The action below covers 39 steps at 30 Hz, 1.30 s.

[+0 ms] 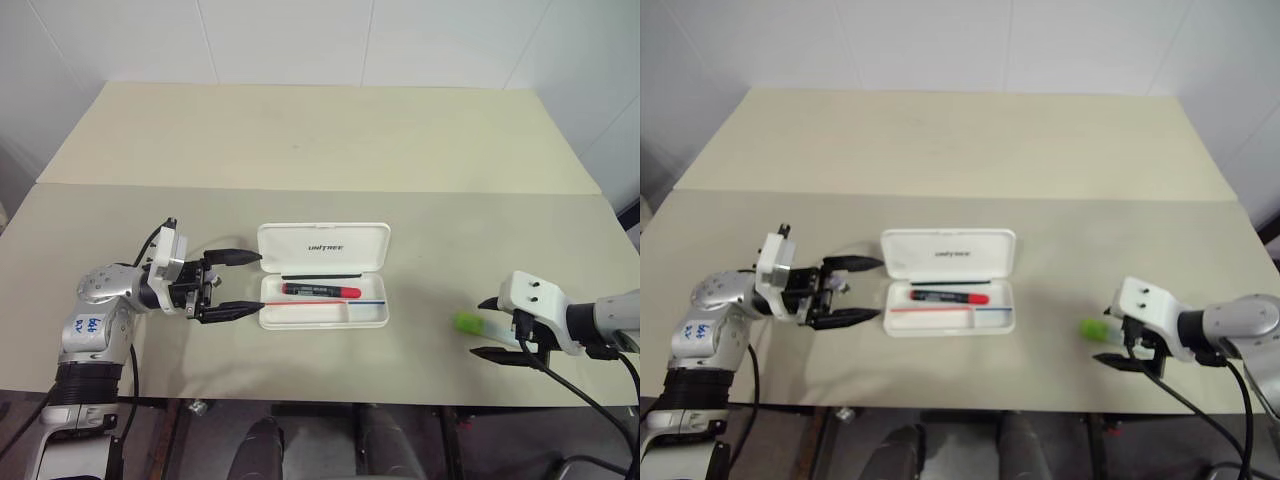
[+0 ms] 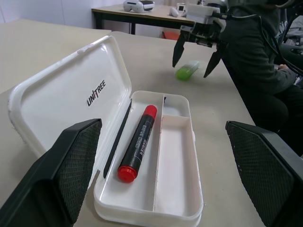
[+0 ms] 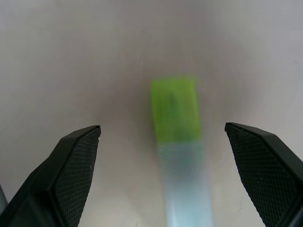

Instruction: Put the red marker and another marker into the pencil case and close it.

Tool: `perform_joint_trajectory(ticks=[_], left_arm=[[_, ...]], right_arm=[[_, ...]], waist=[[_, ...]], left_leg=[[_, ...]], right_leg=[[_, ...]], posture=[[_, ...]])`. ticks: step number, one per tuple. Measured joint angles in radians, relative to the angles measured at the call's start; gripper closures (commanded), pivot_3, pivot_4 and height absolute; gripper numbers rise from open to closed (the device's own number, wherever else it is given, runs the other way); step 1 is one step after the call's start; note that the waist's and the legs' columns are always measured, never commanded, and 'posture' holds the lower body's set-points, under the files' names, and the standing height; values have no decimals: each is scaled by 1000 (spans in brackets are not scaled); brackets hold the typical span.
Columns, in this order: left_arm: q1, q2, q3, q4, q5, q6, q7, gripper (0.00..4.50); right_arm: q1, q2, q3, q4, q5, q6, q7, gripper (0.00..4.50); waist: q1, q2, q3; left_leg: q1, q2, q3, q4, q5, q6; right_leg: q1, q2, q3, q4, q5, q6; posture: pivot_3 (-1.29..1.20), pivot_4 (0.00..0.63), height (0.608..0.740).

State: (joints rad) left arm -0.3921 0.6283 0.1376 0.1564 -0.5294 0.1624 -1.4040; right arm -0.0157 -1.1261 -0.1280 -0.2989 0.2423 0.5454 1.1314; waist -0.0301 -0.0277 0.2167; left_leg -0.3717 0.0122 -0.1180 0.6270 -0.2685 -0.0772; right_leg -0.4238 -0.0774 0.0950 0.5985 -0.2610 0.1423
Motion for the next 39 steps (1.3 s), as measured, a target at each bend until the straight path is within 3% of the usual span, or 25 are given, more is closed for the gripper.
perform_joint_trajectory(ticks=[8, 25, 30, 39], left_arm=[[-18, 0, -1, 2, 0, 0, -8, 0], [-40, -9, -4, 20, 0, -7, -21, 0], [-67, -14, -8, 54, 1, -16, -29, 0], [-79, -17, -19, 86, 3, -33, -41, 0]], right_arm=[[-13, 1, 2, 37, -9, -2, -31, 3398], [-133, 2, 6, 32, -2, 18, -50, 3398], [-293, 10, 52, -73, 43, 116, -55, 3398], [-594, 212, 292, -246, 113, 345, -146, 3398]], waist=[[-1, 0, 0], [-1, 0, 0], [-3, 0, 0], [0, 0, 0]], left_leg=[[1, 0, 2, 3, 0, 0], [2, 0, 3, 3, 0, 0], [2, 1, 3, 2, 0, 0], [1, 1, 3, 1, 0, 0]], right_leg=[[4, 0, 3, -6, 2, -3], [5, 0, 3, -7, 2, -2], [5, 1, 3, -6, 2, -2], [4, 1, 3, -8, 3, 0]], posture=[[0, 150, 740], [0, 150, 740], [0, 150, 740], [0, 150, 740]])
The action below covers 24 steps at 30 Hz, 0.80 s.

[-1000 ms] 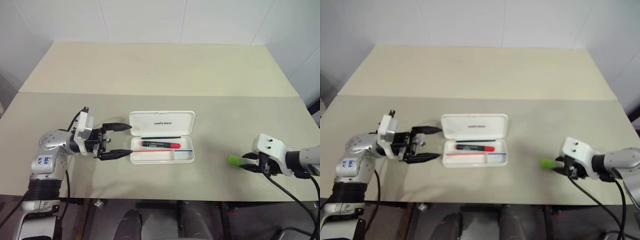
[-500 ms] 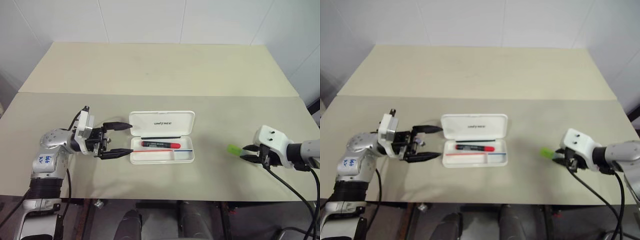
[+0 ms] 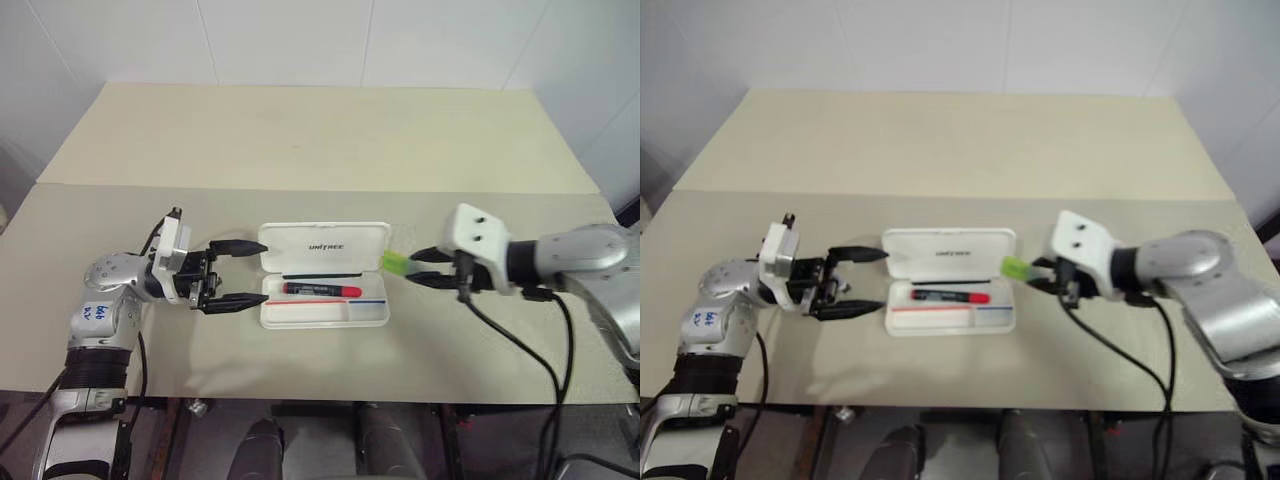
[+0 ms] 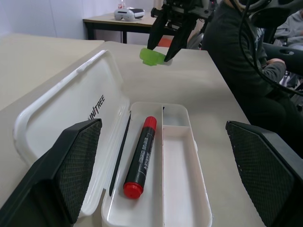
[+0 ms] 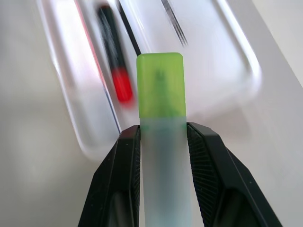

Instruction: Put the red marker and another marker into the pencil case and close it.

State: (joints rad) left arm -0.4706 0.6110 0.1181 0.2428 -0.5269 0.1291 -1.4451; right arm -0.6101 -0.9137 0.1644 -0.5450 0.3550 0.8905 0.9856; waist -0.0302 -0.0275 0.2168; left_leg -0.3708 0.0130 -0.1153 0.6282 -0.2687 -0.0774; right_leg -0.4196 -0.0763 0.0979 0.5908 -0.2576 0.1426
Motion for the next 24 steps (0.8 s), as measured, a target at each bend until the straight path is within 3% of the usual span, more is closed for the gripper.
perform_joint_trajectory(ticks=[11, 24], left_arm=[[16, 27, 23, -3, 1, -12, 10, 0], [87, 71, 73, -48, 0, -7, 35, 0]], right_arm=[[-298, 307, 325, 46, -6, 151, -67, 3398], [-383, 383, 530, 166, -84, 160, -68, 3398]], waist=[[-2, 0, 0], [-7, 0, 0]], left_leg=[[-3, 0, 0, -2, 0, 0], [-3, 0, 0, -2, -1, 0]], right_leg=[[-7, 0, 0, 5, 4, 8], [-9, 0, 0, 8, 5, 9]], posture=[[0, 150, 740], [0, 150, 740]])
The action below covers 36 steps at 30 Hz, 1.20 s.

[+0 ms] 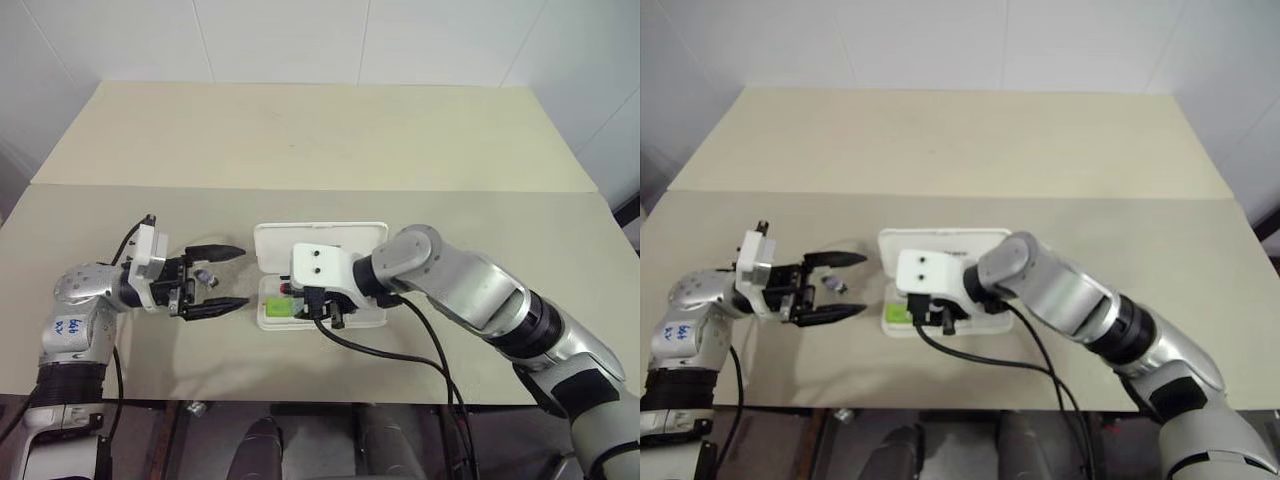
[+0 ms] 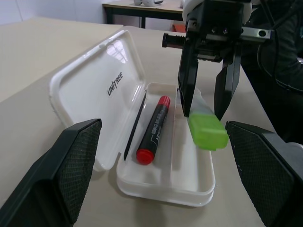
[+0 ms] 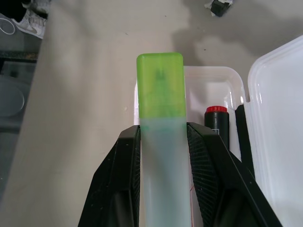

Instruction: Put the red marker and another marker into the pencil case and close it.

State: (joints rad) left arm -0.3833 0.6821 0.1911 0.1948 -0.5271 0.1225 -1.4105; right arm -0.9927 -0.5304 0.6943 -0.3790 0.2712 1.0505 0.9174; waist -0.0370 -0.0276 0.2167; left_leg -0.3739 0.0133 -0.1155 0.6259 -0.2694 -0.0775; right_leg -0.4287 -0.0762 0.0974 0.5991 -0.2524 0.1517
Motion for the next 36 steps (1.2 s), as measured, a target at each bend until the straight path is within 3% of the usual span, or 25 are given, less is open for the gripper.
perform_joint_trajectory(ticks=[22, 32, 36], left_arm=[[9, 0, 2, -30, -2, 8, 17, 0], [9, 0, 2, -30, -2, 8, 18, 0], [9, 0, 2, -30, -2, 8, 20, 0]], right_arm=[[-11, 39, 44, 34, -59, -12, 31, 3398], [-11, 46, 45, 34, -73, -29, 37, 16], [-9, 46, 39, 30, -70, -29, 39, 16]], waist=[[-21, 0, 0], [-21, 0, 0], [-21, 0, 0]], left_leg=[[0, 0, 0, -3, 0, 0], [0, 0, 0, -3, 0, 0], [0, 0, 0, -3, 0, 0]], right_leg=[[-1, 0, 0, -1, 0, 0], [-1, 0, 0, -1, 0, 0], [-1, 0, 0, -1, 0, 0]], posture=[[0, 150, 740], [0, 150, 740], [0, 150, 740]])
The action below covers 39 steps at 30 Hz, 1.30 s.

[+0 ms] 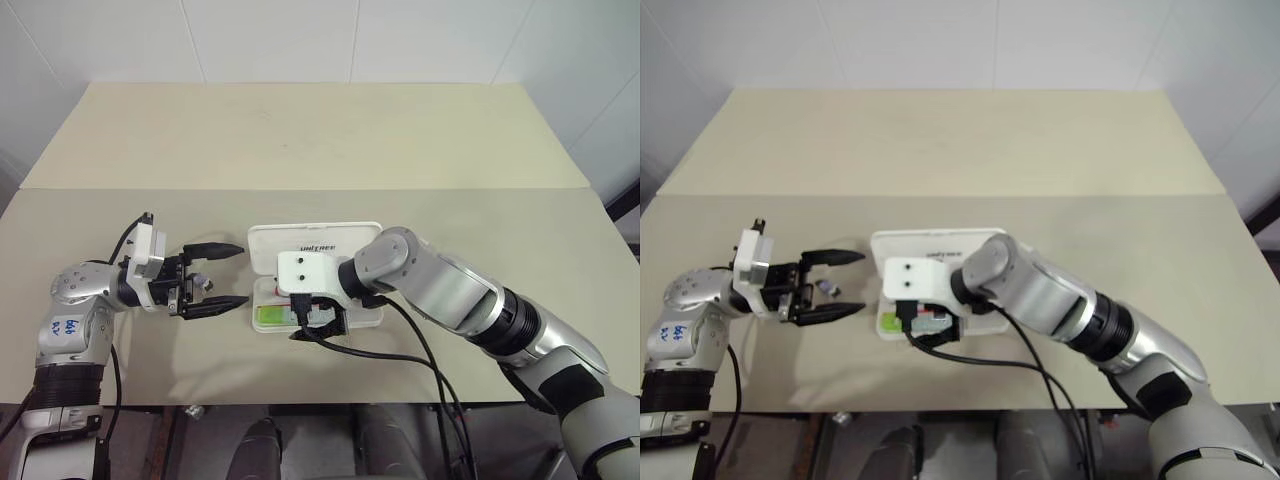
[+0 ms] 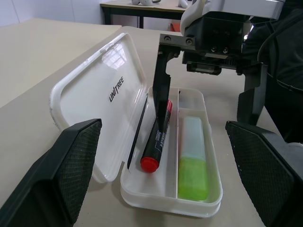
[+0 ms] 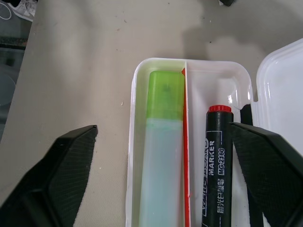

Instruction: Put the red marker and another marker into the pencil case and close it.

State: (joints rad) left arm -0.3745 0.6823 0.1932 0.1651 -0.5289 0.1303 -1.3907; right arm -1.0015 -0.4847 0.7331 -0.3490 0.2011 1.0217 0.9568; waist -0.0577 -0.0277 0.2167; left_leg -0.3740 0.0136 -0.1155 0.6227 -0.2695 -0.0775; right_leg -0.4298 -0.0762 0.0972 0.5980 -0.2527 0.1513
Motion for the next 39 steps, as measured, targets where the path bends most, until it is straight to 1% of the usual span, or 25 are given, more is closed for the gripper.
perform_joint_trajectory(ticks=[2, 5, 9, 14, 19, 22, 25, 32, 39], left_arm=[[1, 0, 1, -1, 0, 1, 8, 0], [25, 6, 19, -5, 0, 1, 39, 0], [45, 37, 54, 6, 8, 4, 103, 0], [52, 35, 70, 12, 26, 12, 200, 0], [65, 36, 85, 78, 74, 13, 338, 0], [70, 42, 110, 102, 91, 46, 422, 0], [70, 47, 130, 114, 94, 81, 473, 0], [79, 46, 134, 86, 91, 164, 517, 0], [176, 47, 120, -33, 64, 296, 499, 0]], right_arm=[[20, 0, -40, -14, 17, -4, 0, 16], [91, -16, -153, -73, 71, -41, 10, 16], [194, -70, -294, -131, 129, -122, 27, 16], [300, -112, -390, -166, 177, -217, 54, 16], [353, -142, -431, -180, 183, -257, 47, 16], [369, -142, -435, -192, 183, -263, 30, 16], [388, -142, -436, -195, 183, -277, 18, 16], [401, -142, -436, -196, 182, -299, 0, 16], [427, -171, -436, -200, 182, -305, -9, 16]], waist=[[1, 0, 0], [2, 0, 0], [3, -1, 0], [3, -1, 0], [1, -1, 0], [4, -1, 0], [5, -1, 0], [6, -1, 0], [4, -1, 0]], left_leg=[[0, 0, 0, 0, 0, 0], [0, 0, 0, -2, 0, 0], [0, 0, 0, -3, 0, 0], [0, 0, 0, -3, 0, 0], [1, 1, 0, -3, 0, 0], [1, 0, 0, -3, 0, 0], [1, 0, 0, -3, 0, 0], [1, 0, 0, -3, 0, 0], [1, 1, 0, -5, 0, 0]], right_leg=[[0, 0, 0, -1, 0, 0], [0, 0, 0, -2, 0, 0], [0, 0, 0, -3, 0, 0], [1, 0, 0, -4, 0, 0], [1, 0, 0, -3, 0, 0], [1, 0, 0, -3, 0, 0], [1, 0, 0, -4, 0, 0], [1, 0, 0, -4, 0, 0], [1, 0, 0, -4, 0, -1]], posture=[[0, 150, 740], [0, 150, 740], [0, 150, 740], [0, 150, 740], [0, 150, 740], [0, 150, 740], [0, 150, 740], [0, 150, 740], [0, 150, 740]])
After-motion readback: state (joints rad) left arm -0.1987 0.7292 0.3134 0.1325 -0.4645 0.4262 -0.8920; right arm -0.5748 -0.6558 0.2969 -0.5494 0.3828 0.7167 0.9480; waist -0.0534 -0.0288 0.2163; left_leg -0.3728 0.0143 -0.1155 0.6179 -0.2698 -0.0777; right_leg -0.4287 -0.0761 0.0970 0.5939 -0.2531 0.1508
